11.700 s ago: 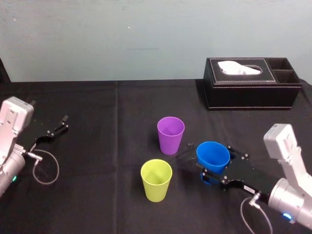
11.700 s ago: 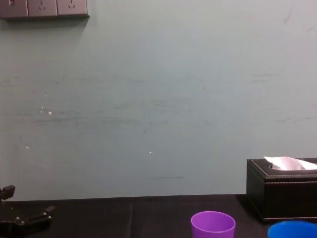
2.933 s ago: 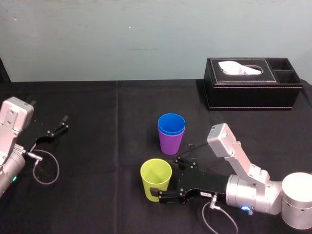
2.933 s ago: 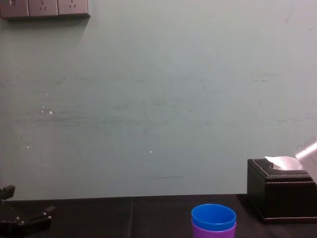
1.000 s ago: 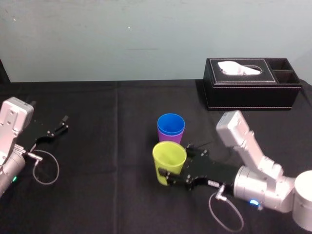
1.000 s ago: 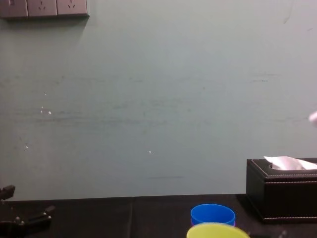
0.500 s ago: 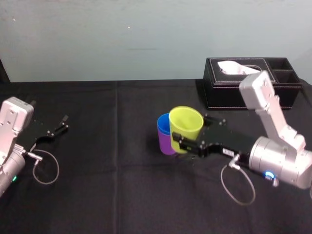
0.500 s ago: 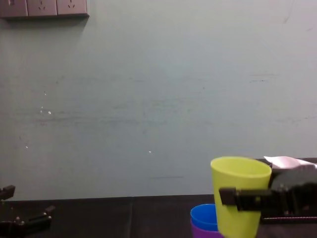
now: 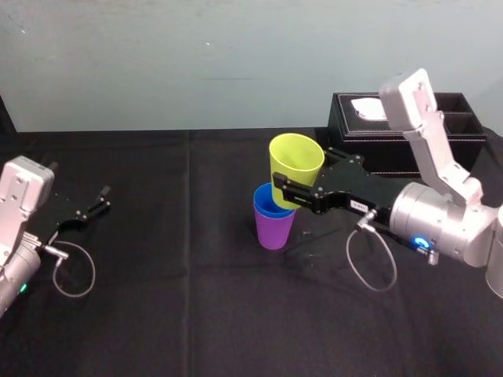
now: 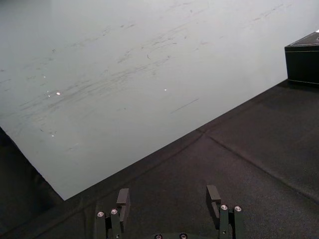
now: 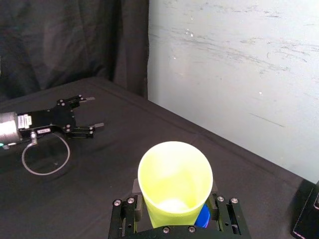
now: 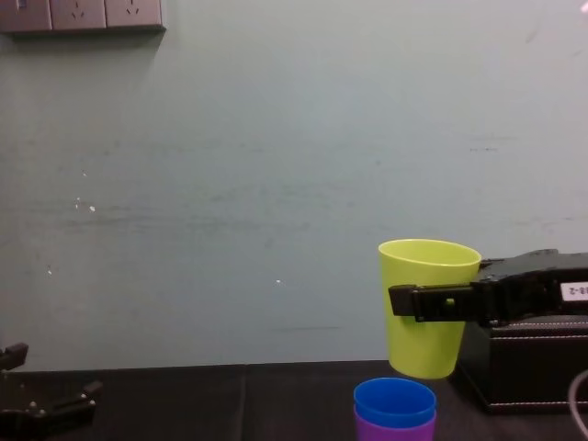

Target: Stack the three plastic cups sequentially using one hand.

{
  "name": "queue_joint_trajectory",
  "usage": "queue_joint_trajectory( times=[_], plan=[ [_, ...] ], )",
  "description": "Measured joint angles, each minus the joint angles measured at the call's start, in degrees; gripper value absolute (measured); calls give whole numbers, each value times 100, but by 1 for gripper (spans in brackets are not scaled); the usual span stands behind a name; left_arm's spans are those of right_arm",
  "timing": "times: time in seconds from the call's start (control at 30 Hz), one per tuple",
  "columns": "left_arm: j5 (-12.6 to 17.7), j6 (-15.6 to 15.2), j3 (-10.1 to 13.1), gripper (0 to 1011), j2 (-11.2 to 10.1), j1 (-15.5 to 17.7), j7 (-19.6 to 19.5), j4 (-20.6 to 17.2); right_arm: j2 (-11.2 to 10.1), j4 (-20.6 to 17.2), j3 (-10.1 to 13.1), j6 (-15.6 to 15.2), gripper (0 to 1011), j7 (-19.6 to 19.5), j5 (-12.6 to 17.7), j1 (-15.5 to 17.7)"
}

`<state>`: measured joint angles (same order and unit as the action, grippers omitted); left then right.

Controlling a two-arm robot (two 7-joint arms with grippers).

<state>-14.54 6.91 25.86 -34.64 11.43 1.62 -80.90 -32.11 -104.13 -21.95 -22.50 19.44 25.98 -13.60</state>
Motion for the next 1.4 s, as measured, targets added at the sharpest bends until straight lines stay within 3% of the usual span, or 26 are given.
queue_joint_trajectory(
  times=[0.53, 1.4],
  plan=[
    [0, 0, 0, 1000, 0, 0, 0, 0, 310, 526, -187, -99, 733, -47, -269, -358],
    [0, 0, 0, 1000, 0, 0, 0, 0, 584, 1048, -288, 74, 733, 104, -567, -519]
  ],
)
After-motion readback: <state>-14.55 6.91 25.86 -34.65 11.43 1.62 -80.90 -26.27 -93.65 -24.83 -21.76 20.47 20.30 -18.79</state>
